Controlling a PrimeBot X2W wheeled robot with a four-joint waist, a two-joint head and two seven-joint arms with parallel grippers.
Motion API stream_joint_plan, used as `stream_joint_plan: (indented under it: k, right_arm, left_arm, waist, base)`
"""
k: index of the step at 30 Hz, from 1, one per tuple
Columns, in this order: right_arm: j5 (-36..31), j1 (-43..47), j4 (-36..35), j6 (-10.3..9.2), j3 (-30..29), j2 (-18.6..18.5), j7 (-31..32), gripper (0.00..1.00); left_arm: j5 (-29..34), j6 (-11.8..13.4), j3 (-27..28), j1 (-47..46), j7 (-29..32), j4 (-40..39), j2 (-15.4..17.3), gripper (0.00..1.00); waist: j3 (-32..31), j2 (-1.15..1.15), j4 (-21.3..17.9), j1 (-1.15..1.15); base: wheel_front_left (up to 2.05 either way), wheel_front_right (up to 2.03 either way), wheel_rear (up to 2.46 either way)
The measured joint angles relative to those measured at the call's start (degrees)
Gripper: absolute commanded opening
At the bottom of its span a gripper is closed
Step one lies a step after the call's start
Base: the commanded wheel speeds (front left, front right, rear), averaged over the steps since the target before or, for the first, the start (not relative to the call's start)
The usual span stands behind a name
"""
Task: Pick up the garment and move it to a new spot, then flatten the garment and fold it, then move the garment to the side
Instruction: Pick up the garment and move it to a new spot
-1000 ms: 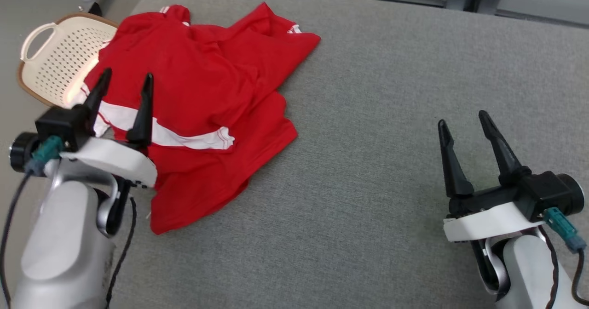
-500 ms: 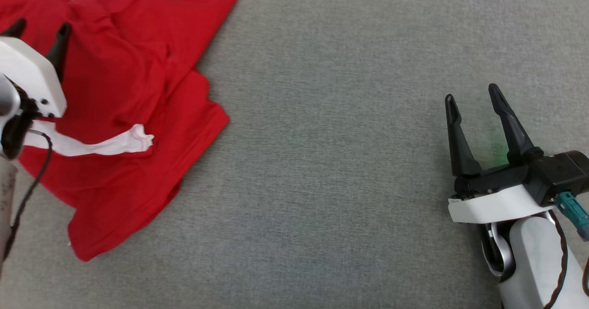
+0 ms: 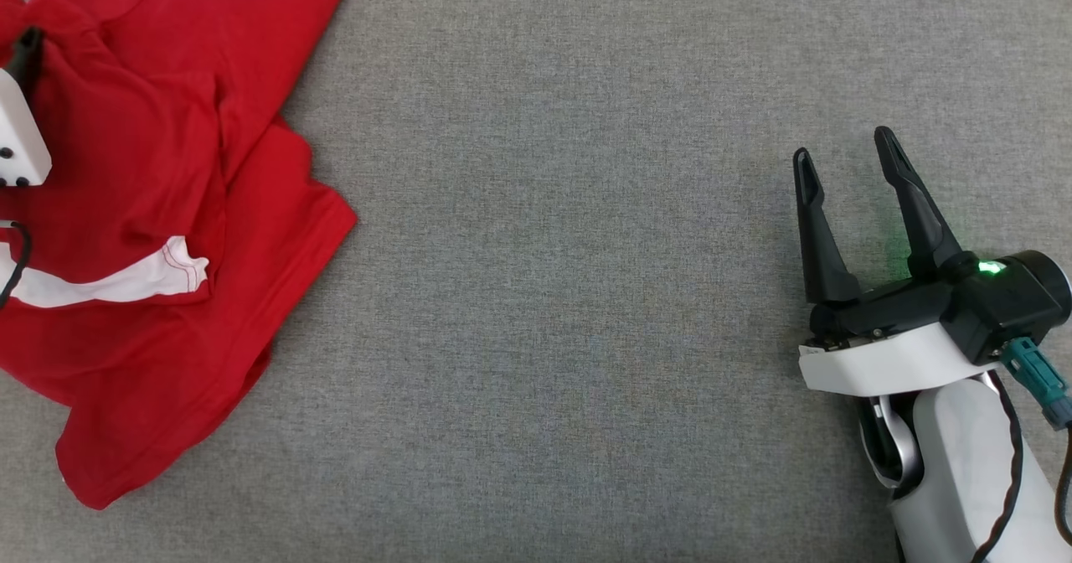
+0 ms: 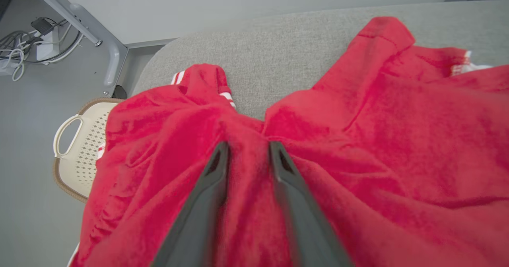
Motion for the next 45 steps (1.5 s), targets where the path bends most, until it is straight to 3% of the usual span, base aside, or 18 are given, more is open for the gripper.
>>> stream_joint_plan:
  k: [5,16,21,27,30,37,45]
  right_arm:
    - [-0.13,-0.04,0.32,0.00,-0.16,0.33,-0.01,1.00]
    - [0.34,0.62,2.54,-0.01,-0.08,0.76,0.03,1.00]
    - [1.43,2.40,3.26,-0.01,-1.08,1.32,0.03,1.00]
    - [2.36,3.93,3.68,-0.01,-1.31,2.22,0.03,1.00]
    - [2.89,4.49,3.97,-0.01,-1.03,2.43,0.03,1.00]
    - [4.93,5.90,4.02,-0.01,-0.41,2.69,0.03,1.00]
    - [6.27,5.93,3.35,-0.01,-0.13,2.70,0.03,1.00]
  left_arm:
    - [-1.16,0.00,-1.34,-0.94,-0.74,1.08,0.25,0.00]
    - [-2.27,0.00,-2.90,-1.41,-9.94,-1.22,0.80,0.00]
    - [-3.42,0.00,-4.42,-1.19,-11.36,-8.55,0.30,0.00]
    - [-4.10,0.00,-7.34,0.37,-8.98,-19.67,-1.51,0.00]
    - [-4.69,0.53,-8.57,1.74,-7.24,-25.17,-3.54,0.00]
    - [-7.20,4.17,-12.10,6.35,-4.97,-34.93,-11.90,0.00]
    - [-7.12,6.24,-18.40,10.56,-5.25,-33.84,-20.50,0.00]
  waist:
    - [-0.04,0.00,0.06,0.00]
    - [-4.79,0.00,1.13,0.00]
    - [-9.69,0.00,1.93,0.00]
    - [-14.63,0.00,2.58,0.00]
    - [-16.75,0.00,2.48,0.00]
    - [-20.38,0.00,-0.47,0.00]
    - [-21.44,0.00,-7.63,0.00]
  base:
    - [0.00,0.00,0.00]
    - [0.00,0.00,0.00]
    - [0.00,0.00,0.00]
    - [0.00,0.00,0.00]
    - [0.00,0.00,0.00]
    - [0.00,0.00,0.00]
    - [0.00,0.00,0.00]
